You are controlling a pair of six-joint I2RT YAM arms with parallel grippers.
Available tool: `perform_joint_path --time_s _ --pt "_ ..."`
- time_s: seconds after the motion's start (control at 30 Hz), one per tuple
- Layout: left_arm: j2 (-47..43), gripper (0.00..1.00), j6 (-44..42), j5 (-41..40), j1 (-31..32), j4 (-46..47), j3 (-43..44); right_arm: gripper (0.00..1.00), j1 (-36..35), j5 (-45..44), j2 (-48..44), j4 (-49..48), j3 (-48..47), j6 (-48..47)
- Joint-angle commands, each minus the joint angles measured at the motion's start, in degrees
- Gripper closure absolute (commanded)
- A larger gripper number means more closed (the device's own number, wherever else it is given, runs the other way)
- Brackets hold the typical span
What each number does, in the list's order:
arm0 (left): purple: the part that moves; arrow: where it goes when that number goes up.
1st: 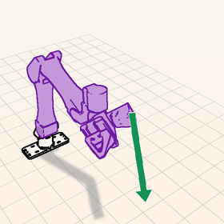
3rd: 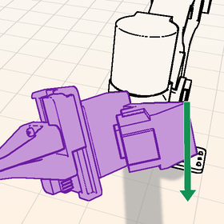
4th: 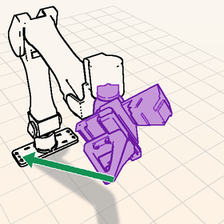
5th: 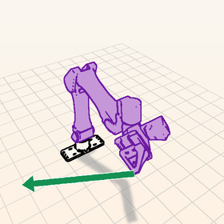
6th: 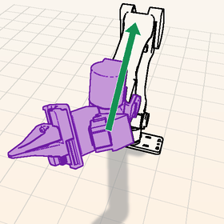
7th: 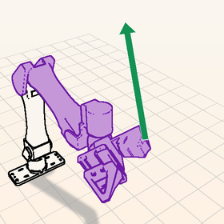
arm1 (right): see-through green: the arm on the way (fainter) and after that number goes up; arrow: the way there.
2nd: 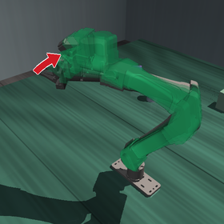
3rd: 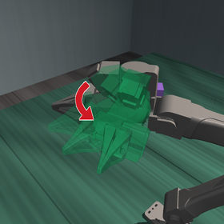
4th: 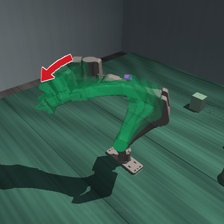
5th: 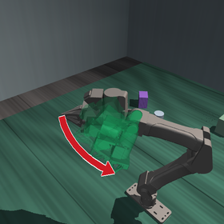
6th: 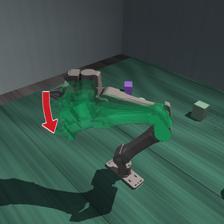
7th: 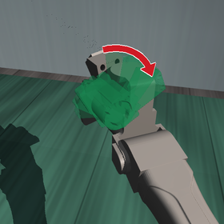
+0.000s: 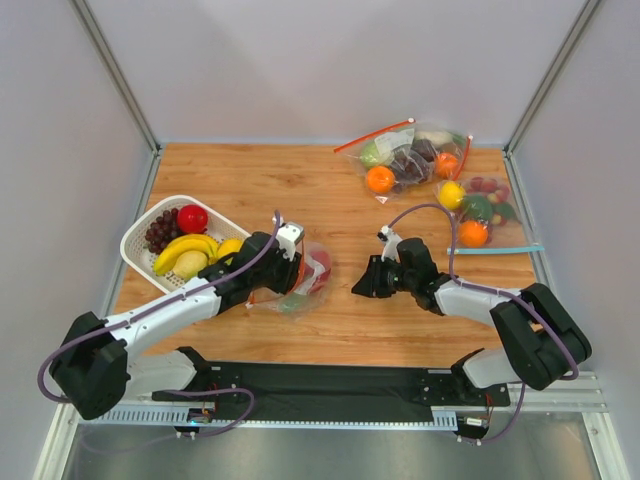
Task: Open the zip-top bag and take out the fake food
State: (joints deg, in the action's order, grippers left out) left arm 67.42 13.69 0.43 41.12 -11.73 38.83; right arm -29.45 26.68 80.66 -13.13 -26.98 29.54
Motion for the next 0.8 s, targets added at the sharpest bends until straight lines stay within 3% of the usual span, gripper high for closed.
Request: perform_joint_path --time_s 0.0,0.17,0.43,0.53,0.63,0.77 --pt "0.34 0.55 -0.07 -0.07 0.1 -0.49 1.86 0.79 -0.34 0.57 0.72 -2.87 0.0 0.43" --pt "2.54 0.47 -0.6 -0.25 0.1 0.21 1.78 0.79 -0.34 0.83 1.07 -3.05 -0.09 0.52" --pt "5.62 0.48 -1.56 -1.57 0.18 3.29 2.21 0.79 -0.43 0.92 1.08 -2.87 -0.18 0.52" --pt "5.62 0.83 -1.39 -0.78 0.18 3.72 2.3 0.79 -0.52 1.27 1.07 -2.87 -0.26 0.52" --pt "4.92 1.0 -0.34 0.53 0.18 3.99 1.95 0.78 -1.31 1.27 0.81 -2.26 -0.61 -0.09" --pt "4.65 1.0 2.91 2.65 0.18 6.44 0.9 0.67 -4.2 1.89 0.72 -2.86 -1.23 -0.63"
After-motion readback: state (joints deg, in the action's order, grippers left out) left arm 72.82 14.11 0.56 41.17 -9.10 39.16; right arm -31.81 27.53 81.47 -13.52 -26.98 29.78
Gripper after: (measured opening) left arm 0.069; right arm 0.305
